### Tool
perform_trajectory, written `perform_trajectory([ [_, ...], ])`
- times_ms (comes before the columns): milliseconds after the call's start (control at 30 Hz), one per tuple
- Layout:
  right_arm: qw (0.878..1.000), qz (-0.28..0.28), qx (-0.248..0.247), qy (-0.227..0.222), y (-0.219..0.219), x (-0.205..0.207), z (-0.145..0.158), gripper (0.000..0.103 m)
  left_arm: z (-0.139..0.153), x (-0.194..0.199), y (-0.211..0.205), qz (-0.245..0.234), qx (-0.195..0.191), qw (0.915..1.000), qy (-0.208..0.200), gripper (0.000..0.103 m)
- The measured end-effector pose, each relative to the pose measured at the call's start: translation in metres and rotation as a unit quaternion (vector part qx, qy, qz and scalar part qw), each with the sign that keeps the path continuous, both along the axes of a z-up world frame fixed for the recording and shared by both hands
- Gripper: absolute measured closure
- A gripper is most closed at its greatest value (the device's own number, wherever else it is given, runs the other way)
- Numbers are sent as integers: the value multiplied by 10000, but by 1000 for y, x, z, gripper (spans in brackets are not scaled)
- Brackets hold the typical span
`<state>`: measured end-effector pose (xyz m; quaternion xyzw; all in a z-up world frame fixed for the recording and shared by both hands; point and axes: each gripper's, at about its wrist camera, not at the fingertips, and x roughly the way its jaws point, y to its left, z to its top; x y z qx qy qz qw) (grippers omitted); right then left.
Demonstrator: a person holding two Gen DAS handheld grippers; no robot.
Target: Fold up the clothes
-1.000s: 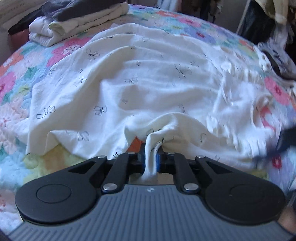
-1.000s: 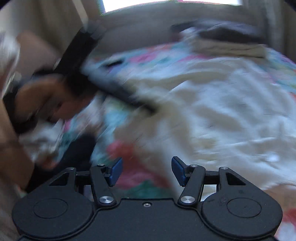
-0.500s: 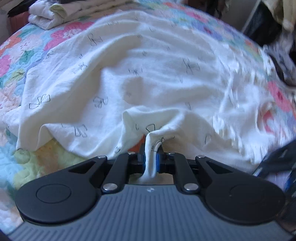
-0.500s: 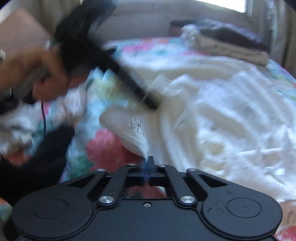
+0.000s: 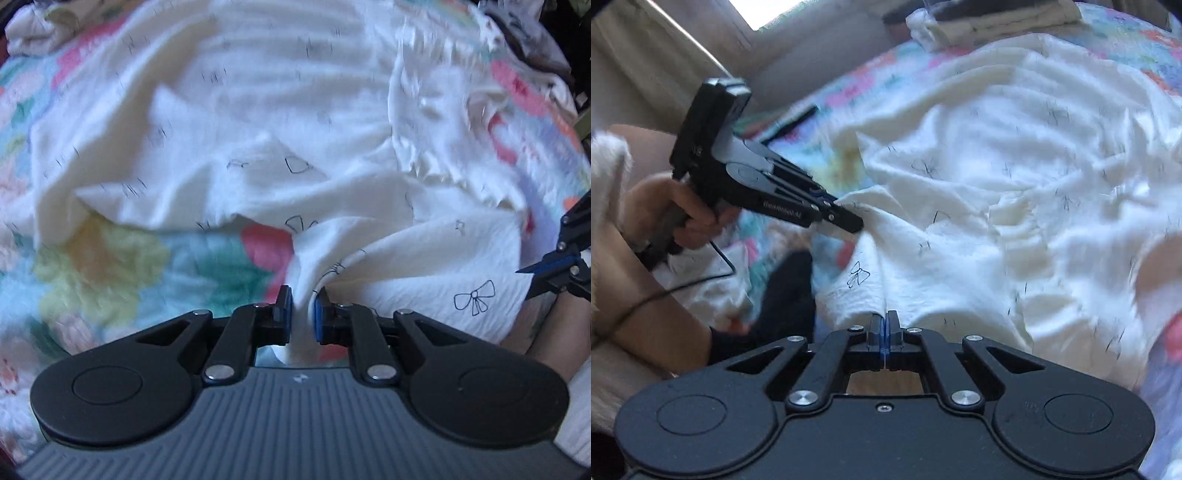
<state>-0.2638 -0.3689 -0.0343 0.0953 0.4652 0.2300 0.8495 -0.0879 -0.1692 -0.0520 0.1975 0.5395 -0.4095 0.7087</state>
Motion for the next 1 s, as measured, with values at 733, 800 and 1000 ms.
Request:
perform_trajectory([
  [733,9907,-380,-779,1051,-1,-3,-25,101,5,-29,8,-629,-407,9970,186,98],
  [800,9896,-156,-380,1378,2,-2,-22,101,11,-28,13,-677,-503,9963,147,98],
  [1000,9984,-97,-193,514,12,-5,18,84,29,-18,20,-580,-752,9955,11,98],
])
